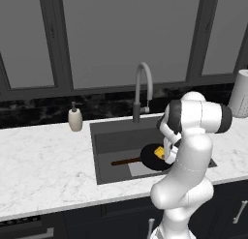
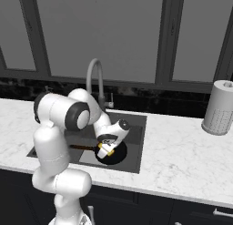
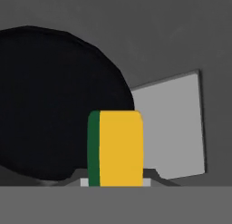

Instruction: Pick the pan and sponge and place them into the sink. Then turn on the water.

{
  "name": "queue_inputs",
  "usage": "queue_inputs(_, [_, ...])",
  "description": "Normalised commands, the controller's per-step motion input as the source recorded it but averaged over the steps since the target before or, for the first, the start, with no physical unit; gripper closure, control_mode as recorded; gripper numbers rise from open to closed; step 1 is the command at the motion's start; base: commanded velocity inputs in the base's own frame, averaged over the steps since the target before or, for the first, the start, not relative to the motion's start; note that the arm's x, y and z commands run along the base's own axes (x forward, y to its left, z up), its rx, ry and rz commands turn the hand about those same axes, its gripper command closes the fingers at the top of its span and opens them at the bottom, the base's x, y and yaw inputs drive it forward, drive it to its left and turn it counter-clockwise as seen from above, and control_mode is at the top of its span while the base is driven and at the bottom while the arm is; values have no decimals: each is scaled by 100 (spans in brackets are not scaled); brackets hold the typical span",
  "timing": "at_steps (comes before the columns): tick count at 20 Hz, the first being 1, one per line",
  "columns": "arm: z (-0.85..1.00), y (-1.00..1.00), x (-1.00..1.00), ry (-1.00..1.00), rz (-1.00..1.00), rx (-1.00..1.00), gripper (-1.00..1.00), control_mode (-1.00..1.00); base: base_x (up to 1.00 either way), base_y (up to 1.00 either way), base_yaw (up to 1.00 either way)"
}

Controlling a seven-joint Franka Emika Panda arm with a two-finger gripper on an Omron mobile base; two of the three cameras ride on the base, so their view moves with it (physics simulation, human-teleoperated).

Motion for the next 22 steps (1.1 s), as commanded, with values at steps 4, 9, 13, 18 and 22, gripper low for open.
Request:
queue_inputs(4, [-40, 0, 30, 3, 4, 0, 100, -100, 0, 0, 0])
queue_inputs(9, [-38, 0, 35, 2, 5, 0, 100, -100, 0, 0, 0])
queue_inputs(13, [-36, 0, 33, 0, 5, 0, 100, -100, 0, 0, 0])
queue_inputs(18, [-31, 0, 24, 0, 5, 0, 100, -100, 0, 0, 0])
queue_inputs(22, [-21, 0, 9, 0, 5, 0, -100, -100, 0, 0, 0])
